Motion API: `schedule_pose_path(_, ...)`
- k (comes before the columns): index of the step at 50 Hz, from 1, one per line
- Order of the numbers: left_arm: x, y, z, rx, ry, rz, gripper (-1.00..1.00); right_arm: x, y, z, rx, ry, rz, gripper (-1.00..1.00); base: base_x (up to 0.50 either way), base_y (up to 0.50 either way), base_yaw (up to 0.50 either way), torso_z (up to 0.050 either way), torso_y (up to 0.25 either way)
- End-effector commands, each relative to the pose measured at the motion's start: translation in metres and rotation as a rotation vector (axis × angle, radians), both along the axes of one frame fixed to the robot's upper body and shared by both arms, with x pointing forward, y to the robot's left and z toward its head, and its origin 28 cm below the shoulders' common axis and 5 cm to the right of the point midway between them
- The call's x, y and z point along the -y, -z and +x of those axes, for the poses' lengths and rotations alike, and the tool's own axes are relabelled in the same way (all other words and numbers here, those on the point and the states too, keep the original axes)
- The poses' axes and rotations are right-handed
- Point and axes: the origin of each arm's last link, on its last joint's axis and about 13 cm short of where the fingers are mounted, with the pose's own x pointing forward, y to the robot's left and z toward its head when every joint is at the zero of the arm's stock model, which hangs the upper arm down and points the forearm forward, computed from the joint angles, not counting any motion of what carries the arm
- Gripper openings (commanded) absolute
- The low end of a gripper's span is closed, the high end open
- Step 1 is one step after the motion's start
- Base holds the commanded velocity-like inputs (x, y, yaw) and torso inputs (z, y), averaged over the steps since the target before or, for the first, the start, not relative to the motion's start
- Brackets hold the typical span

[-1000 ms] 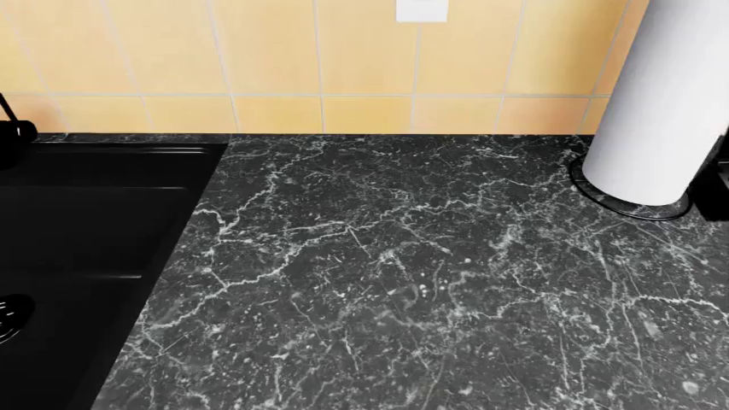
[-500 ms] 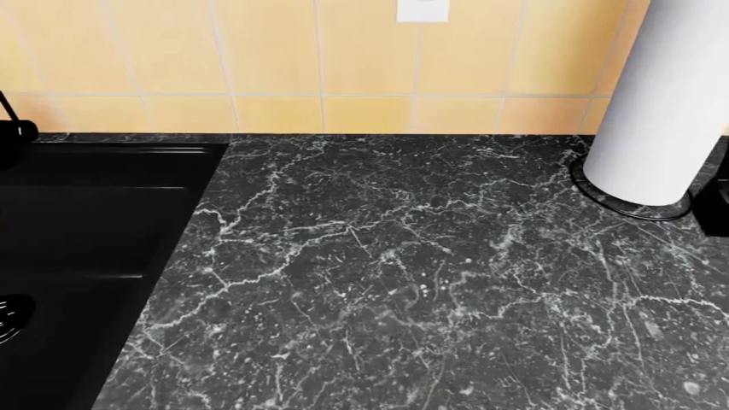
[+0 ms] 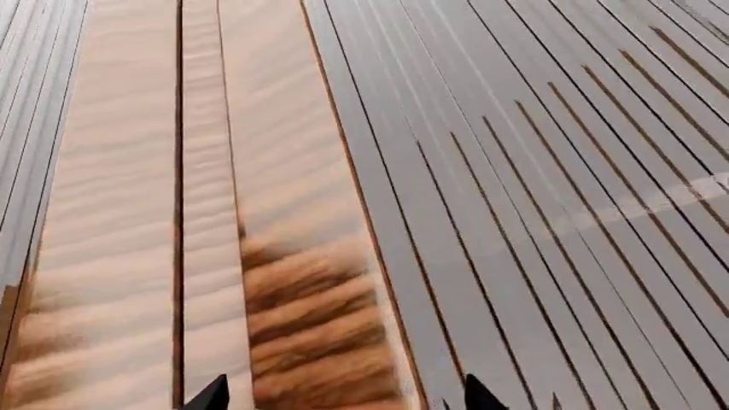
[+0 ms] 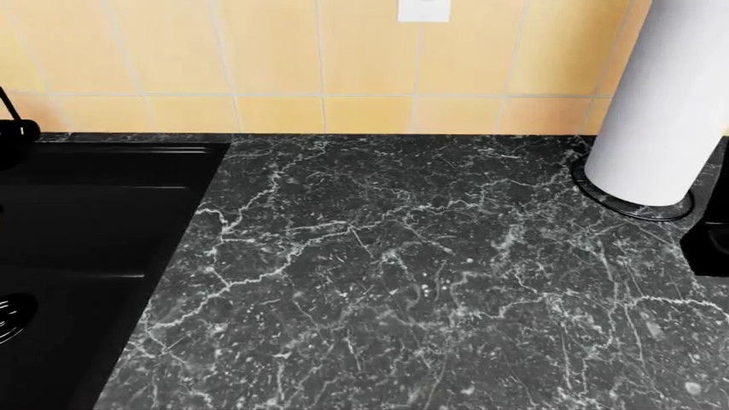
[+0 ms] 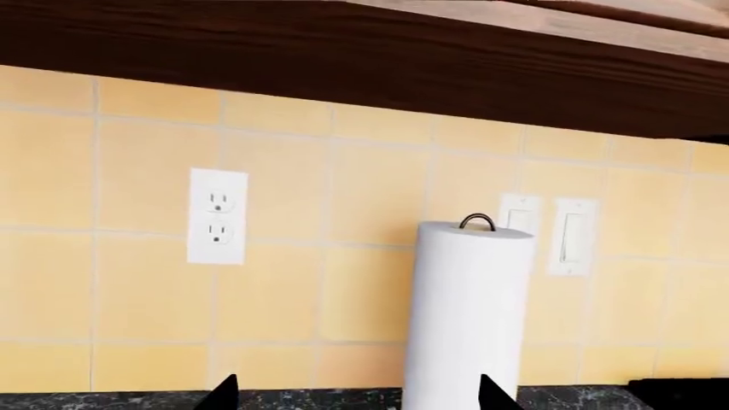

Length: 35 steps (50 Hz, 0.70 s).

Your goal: Pick and place the shaker into the drawer. Then close the cabinet.

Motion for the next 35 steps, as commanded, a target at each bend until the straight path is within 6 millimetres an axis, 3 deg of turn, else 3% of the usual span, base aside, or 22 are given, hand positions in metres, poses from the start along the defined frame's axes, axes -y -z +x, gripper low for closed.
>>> schedule_pose_path(1,0.045,0.036,0.056,-0.187,0.006,0.254,1.0,0.001,0.008,-0.008,-0.017,-0.006,0.014,1.0,0.0,0.0,0.0,0.0,0.0)
schedule_pose_path(11,0.02,0.08,0.098,-0.339,-0.214,0.314,1.0,0.003,0.014,-0.015,-0.027,-0.009,0.02,1.0,0.0,0.0,0.0,0.0,0.0)
schedule_pose_path(15,0.01,0.12,0.125,-0.457,-0.301,0.411,1.0,0.003,0.015,-0.017,-0.028,-0.014,0.024,1.0,0.0,0.0,0.0,0.0,0.0)
schedule_pose_path(18,0.004,0.161,0.146,-0.551,-0.385,0.515,1.0,0.003,0.016,-0.018,-0.031,-0.016,0.026,1.0,0.0,0.0,0.0,0.0,0.0)
schedule_pose_path(22,-0.006,0.192,0.158,-0.624,-0.48,0.56,1.0,0.004,0.017,-0.019,-0.036,-0.013,0.025,1.0,0.0,0.0,0.0,0.0,0.0)
schedule_pose_path(35,-0.018,0.199,0.16,-0.653,-0.534,0.554,1.0,0.003,0.018,-0.017,-0.039,-0.023,0.026,1.0,0.0,0.0,0.0,0.0,0.0)
